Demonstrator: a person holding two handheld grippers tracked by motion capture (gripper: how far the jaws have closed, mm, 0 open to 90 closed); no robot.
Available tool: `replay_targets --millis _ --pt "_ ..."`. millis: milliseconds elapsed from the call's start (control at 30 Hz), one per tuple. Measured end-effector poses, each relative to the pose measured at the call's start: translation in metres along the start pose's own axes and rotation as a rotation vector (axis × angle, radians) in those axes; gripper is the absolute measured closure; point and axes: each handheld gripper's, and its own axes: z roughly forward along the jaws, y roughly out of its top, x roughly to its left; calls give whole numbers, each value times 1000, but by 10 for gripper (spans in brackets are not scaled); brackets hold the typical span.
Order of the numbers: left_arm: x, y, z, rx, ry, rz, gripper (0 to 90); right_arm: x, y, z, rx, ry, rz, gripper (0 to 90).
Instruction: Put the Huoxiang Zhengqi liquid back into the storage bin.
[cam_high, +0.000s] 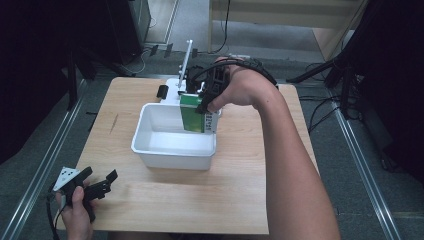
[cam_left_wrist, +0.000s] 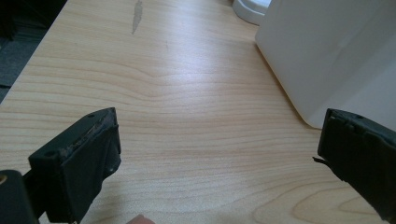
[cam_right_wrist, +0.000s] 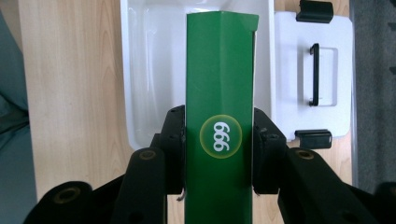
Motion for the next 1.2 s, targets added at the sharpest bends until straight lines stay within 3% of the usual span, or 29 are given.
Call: replay_targets --millis 133,300,367,433,967,1033,1200 --pt "0 0 0 2 -1 -1 0 1 2 7 -13 8 0 644" --pt "0 0 0 -1 -2 -4 0 0 1 17 -25 9 -35 644" --pt "0 0 0 -1 -2 -2 0 1 0 20 -15 7 -22 644" --pt "0 0 0 1 -2 1 0 -1 -2 25 -32 8 -48 643" --pt "1 0 0 4 -4 -3 0 1 -13 51 -26 22 -57 643" --pt "1 0 0 4 -5 -4 0 0 -14 57 -35 20 -78 643" --pt "1 0 0 5 -5 -4 0 1 -15 66 -21 31 -66 643"
